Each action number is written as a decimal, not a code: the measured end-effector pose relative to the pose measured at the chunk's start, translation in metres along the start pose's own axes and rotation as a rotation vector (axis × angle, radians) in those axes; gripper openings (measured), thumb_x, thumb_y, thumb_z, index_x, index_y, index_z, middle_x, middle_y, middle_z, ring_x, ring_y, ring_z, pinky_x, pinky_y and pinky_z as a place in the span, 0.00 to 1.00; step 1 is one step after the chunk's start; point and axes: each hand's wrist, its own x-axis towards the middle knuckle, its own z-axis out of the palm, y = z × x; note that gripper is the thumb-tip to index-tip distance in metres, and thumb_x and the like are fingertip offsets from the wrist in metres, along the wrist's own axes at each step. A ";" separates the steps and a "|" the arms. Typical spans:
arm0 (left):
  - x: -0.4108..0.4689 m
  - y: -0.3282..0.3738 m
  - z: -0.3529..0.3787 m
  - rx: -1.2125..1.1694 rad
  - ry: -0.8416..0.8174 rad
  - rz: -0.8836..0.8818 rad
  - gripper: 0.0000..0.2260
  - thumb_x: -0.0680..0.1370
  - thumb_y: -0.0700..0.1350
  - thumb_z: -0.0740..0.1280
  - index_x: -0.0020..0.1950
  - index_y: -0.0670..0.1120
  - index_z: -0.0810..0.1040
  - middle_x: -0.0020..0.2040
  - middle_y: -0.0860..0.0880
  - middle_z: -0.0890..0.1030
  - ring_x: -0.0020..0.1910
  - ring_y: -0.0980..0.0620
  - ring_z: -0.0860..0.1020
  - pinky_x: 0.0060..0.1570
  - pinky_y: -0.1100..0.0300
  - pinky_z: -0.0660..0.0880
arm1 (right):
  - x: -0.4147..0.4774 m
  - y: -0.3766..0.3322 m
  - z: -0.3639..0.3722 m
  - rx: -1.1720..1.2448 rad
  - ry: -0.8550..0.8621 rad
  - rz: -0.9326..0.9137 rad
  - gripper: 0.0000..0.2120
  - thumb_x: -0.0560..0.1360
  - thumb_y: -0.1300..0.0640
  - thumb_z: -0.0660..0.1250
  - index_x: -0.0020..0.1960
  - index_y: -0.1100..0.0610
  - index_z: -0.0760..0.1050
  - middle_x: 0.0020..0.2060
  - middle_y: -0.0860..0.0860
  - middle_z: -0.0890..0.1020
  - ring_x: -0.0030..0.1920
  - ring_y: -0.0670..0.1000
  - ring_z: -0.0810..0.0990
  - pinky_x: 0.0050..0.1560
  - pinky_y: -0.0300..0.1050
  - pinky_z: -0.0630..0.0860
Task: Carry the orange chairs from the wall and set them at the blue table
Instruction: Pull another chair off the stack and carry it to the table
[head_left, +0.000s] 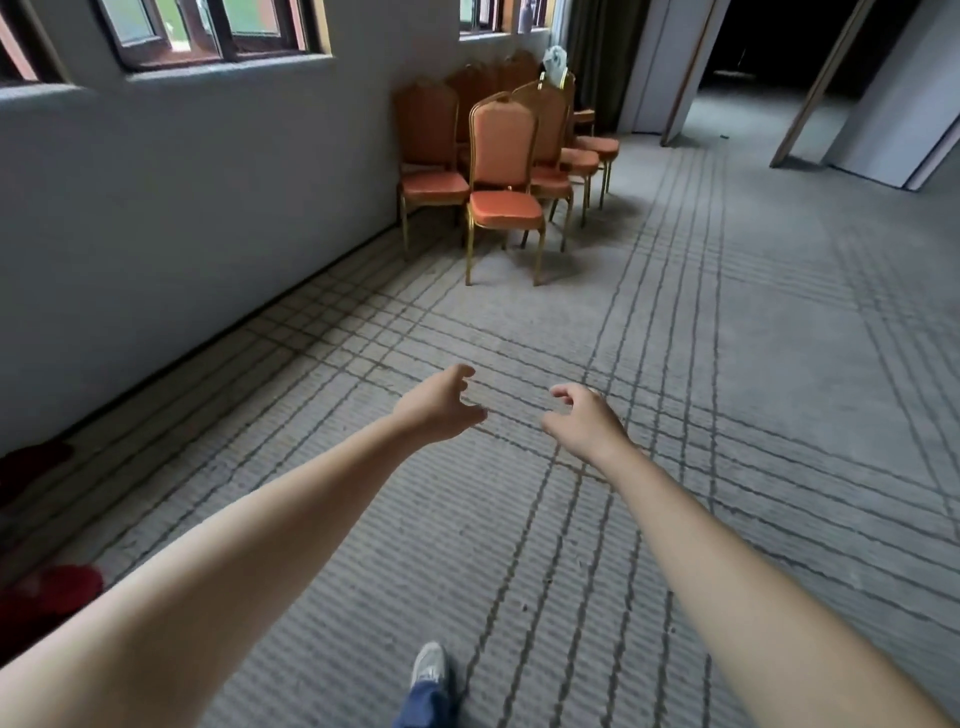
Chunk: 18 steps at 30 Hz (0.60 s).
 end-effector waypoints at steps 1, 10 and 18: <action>0.033 0.000 -0.009 0.009 -0.014 -0.002 0.29 0.75 0.50 0.70 0.73 0.49 0.65 0.69 0.47 0.73 0.65 0.50 0.74 0.62 0.55 0.71 | 0.028 -0.006 -0.003 0.005 -0.009 0.013 0.24 0.74 0.52 0.67 0.70 0.53 0.70 0.68 0.55 0.71 0.67 0.54 0.71 0.63 0.45 0.69; 0.284 0.013 -0.046 0.039 -0.089 0.031 0.29 0.75 0.50 0.70 0.74 0.48 0.64 0.69 0.48 0.72 0.66 0.49 0.73 0.61 0.54 0.72 | 0.263 -0.030 -0.046 0.043 0.010 0.076 0.24 0.74 0.51 0.67 0.69 0.53 0.70 0.68 0.54 0.72 0.66 0.54 0.72 0.63 0.47 0.70; 0.530 0.046 -0.060 0.034 -0.084 0.007 0.30 0.75 0.50 0.70 0.74 0.47 0.64 0.69 0.46 0.73 0.63 0.49 0.75 0.60 0.55 0.73 | 0.513 -0.037 -0.101 0.032 -0.012 0.060 0.25 0.74 0.50 0.66 0.70 0.51 0.68 0.70 0.53 0.69 0.67 0.53 0.71 0.62 0.47 0.70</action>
